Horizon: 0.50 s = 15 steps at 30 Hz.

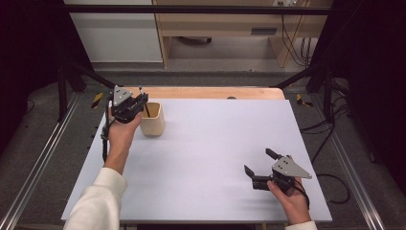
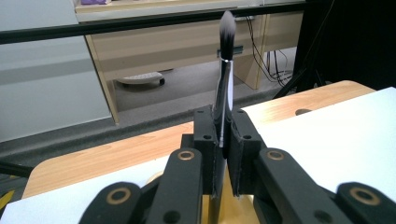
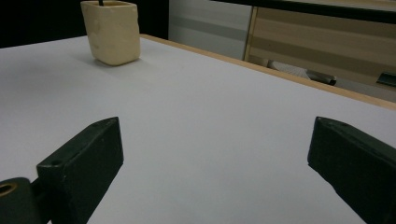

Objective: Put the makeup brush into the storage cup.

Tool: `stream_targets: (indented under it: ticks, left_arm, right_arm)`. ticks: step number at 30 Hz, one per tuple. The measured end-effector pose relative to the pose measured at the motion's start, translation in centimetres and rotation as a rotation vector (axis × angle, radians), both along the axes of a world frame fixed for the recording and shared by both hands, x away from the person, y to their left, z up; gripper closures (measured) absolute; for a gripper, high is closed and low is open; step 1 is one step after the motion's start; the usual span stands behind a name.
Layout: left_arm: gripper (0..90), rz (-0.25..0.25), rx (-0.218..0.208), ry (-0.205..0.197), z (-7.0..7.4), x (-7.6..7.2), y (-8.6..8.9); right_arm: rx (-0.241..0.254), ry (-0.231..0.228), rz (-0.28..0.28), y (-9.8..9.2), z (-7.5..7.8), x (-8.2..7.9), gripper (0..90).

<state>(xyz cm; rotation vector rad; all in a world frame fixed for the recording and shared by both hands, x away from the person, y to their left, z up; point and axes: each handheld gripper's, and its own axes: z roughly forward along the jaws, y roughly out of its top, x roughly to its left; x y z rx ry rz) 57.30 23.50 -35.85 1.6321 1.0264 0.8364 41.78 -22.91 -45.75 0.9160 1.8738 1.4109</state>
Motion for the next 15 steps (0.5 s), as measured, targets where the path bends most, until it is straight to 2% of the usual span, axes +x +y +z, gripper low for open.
stream_targets:
  ticks: [6, 8, 15]
  left_arm:
    - [83.3, -0.001, 0.003, 0.002, -0.07, 0.04, -0.03]
    - [83.3, 0.006, -0.014, 0.003, -0.14, 0.09, 0.08]
    - [83.3, 0.011, -0.015, 0.009, -0.6, -0.01, 0.39]
  right_arm:
    - [0.001, -0.001, 0.004, 0.07, 0.04, -0.03, 3.6]
    - [0.004, 0.001, 0.005, 0.07, 0.05, -0.04, 3.7]
    - [0.005, -0.002, 0.007, 0.08, 0.07, -0.06, 3.8]
